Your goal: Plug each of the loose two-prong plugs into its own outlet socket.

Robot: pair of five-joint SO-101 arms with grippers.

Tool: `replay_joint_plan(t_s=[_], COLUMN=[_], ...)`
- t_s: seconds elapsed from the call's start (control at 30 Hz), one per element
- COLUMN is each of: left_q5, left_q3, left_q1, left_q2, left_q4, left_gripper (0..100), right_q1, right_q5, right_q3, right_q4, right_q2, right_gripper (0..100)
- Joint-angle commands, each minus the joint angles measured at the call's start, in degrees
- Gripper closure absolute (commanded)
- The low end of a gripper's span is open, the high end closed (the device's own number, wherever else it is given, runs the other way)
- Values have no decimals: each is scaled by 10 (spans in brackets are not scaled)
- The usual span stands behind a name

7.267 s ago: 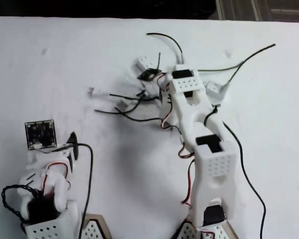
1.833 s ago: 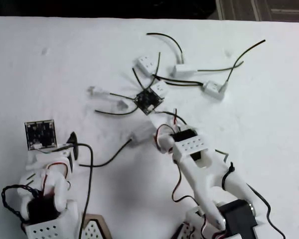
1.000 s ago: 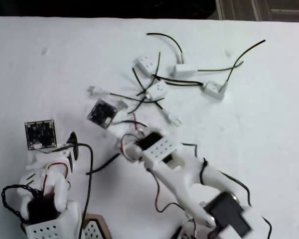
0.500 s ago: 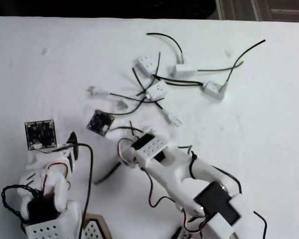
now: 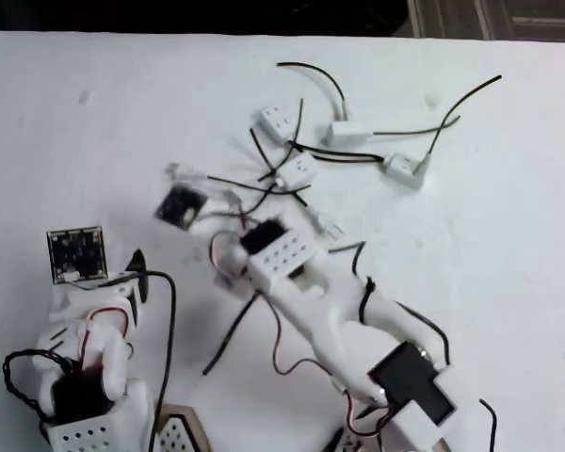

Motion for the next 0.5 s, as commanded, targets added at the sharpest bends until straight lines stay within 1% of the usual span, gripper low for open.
replay_joint_plan(t_s=[0.0, 0.07, 0.17, 0.27, 0.33, 0.47], left_q5=[-6, -6, -6, -6, -6, -6], left_q3=[-4, -4, -4, -4, -4, -4], left_q1=[-5, -5, -5, -5, -5, -5], left_q2=[-4, -4, -4, -4, -4, -4], left_q4=[-10, -11, -11, -11, -11, -11], left_gripper=[779, 779, 779, 779, 779, 779], right_q1=[45, 70, 107, 135, 138, 137], right_q5=[-4, -4, -2, 1, 4, 50], right_q3=[-81, -114, -148, -154, -153, -155], right_q4=[43, 65, 93, 89, 67, 20], right_q2=[-22, -20, -16, -15, -5, 45], right_gripper=[981, 967, 874, 796, 796, 800])
